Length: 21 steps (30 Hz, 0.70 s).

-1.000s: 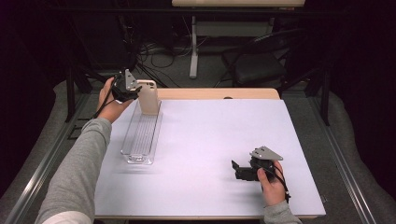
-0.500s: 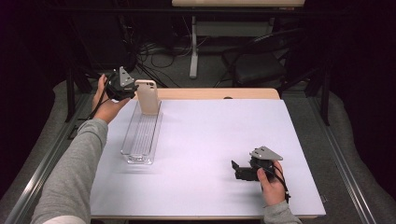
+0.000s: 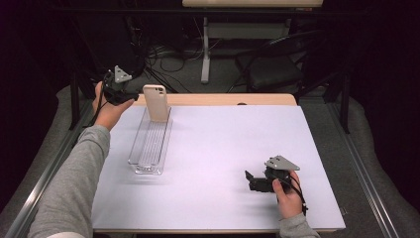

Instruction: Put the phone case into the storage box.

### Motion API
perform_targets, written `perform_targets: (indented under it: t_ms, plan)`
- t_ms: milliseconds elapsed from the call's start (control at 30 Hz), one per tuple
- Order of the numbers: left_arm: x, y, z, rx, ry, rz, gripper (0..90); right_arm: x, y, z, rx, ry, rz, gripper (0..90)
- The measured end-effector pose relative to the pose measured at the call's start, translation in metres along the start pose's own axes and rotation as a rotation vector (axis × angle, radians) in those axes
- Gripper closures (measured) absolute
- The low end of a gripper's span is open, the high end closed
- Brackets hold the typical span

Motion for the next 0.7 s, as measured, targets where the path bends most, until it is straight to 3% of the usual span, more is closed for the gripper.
perform_targets:
  t_ms: [200, 400, 700]
  plan:
    - [0.0017, -0.0023, 0.0033, -0.079, -0.135, -0.05, 35.0, 0.0002, 0.0002, 0.0002, 0.004, -0.007, -0.007, 0.0]
    - [0.0046, -0.0048, 0.0026, -0.124, -0.192, -0.096, 29.0, 0.0, 0.0008, 0.0007, 0.006, -0.01, -0.007, 0.0]
    - [0.0038, -0.0081, 0.0056, -0.179, -0.314, -0.096, 22.9, 0.0001, 0.001, 0.0004, 0.008, -0.008, -0.006, 0.0]
Point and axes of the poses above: each handheld gripper's, and its own axes: y roughly forward along the jaws, x roughly out of its top, z roughly to its left, the point moved 4 cm from there along y, roughly forward along the jaws, and after that the axes turned 12 degrees about y, right-handed, at the moved point
